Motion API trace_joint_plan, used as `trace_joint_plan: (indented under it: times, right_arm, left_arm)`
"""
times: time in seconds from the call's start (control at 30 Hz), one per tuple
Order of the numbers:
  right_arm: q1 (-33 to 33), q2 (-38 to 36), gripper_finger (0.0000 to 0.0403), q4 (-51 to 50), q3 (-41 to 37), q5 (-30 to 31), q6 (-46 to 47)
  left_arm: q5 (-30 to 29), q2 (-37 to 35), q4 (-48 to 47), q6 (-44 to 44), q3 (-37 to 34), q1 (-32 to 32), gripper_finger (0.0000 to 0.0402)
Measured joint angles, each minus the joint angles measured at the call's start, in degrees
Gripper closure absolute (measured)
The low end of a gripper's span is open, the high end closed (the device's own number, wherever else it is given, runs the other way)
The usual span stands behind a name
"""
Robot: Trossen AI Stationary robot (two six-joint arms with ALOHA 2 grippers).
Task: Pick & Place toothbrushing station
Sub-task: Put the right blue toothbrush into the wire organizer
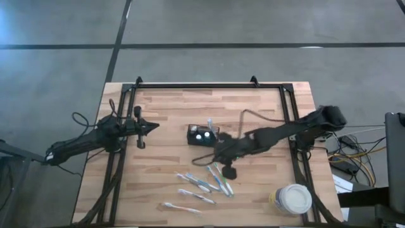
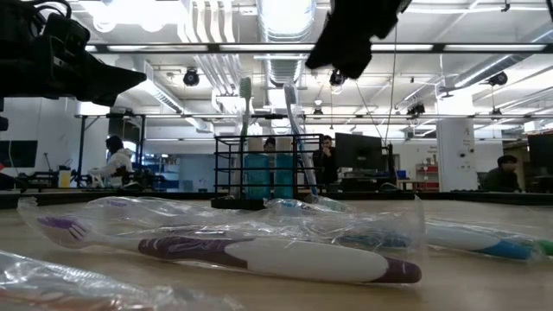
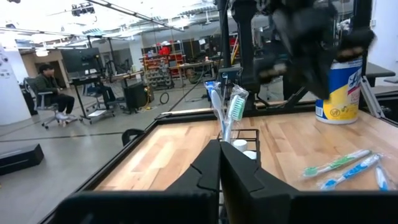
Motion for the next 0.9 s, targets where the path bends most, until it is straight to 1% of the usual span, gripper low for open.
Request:
trace_joint_plan:
  times: [0.1,0.23,0.3,0.4,0.5,0.6,0.73,0.9]
  right_arm:
    - [1.5,6.0,0.0394,-5.0,4.6,0.0,1.2]
    - [2.5,12.4,0.0384,-7.8,9.6,-0.1,5.6]
    - [2.9,14.7,0.0365,-7.9,11.4,-1.0,7.9]
    - [3.6,17.4,0.0325,-8.7,13.9,-1.4,12.8]
    - [3.7,20.3,0.0284,-12.5,16.0,-1.5,18.7]
    - [3.8,23.6,0.0255,-15.0,17.3,-1.1,23.3]
    - [3.9,27.2,0.0235,-14.8,18.3,-1.3,27.5]
    - [3.8,29.1,0.0230,-15.1,19.3,0.8,29.1]
  left_arm:
    - [0.0,0.0,0.0,-0.4,0.0,0.0,0.0389]
    - [0.0,0.0,0.0,-0.6,0.0,0.0,0.0392]
    - [0.0,0.0,0.0,-0.7,0.0,0.0,0.0394]
    - [0.0,0.2,0.0,-1.5,0.0,0.0,0.0395]
    - [0.0,0.3,0.0,-2.2,0.0,0.0,0.0391]
    - [0.0,0.4,-0.2,-3.2,0.0,0.0,0.0389]
    - [0.0,0.6,-0.5,-3.4,0.0,0.0,0.0392]
    - [0.0,0.6,-0.5,-3.3,0.0,0.0,0.0393]
